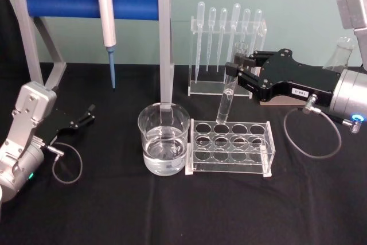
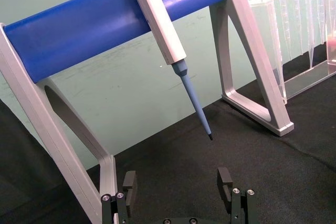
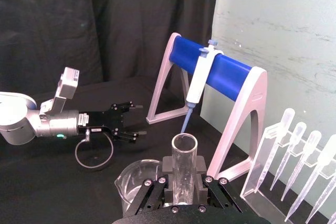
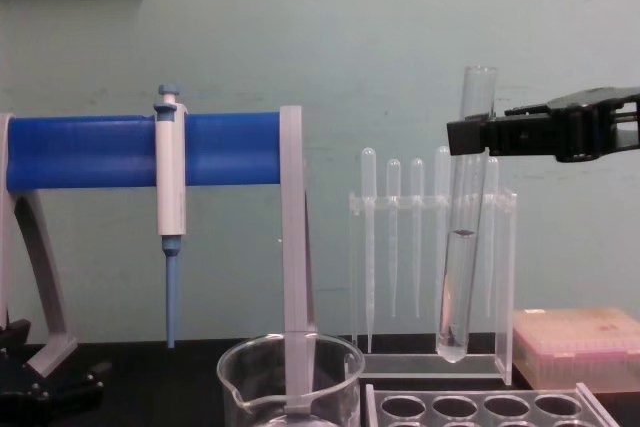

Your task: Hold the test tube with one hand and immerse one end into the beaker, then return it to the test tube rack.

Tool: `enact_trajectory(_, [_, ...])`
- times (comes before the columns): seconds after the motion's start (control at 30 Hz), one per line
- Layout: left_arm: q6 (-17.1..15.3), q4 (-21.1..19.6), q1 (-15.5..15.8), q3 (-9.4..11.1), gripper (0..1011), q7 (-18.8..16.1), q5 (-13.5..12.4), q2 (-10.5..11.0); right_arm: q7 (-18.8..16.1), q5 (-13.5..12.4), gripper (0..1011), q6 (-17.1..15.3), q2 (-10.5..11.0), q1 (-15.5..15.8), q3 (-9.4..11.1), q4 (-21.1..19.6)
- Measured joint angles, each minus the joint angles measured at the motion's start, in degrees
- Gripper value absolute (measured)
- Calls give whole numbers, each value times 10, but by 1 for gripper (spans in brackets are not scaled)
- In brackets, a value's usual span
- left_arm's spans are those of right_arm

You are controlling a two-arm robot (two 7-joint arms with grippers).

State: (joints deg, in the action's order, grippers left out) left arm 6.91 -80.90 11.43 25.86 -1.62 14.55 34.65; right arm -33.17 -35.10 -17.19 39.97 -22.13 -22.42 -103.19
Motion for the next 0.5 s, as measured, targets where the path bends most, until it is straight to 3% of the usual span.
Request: enact_trajectory(0.5, [0, 0, 0, 0, 1000, 0, 0, 0, 0, 0, 241, 0, 0, 0, 0, 0])
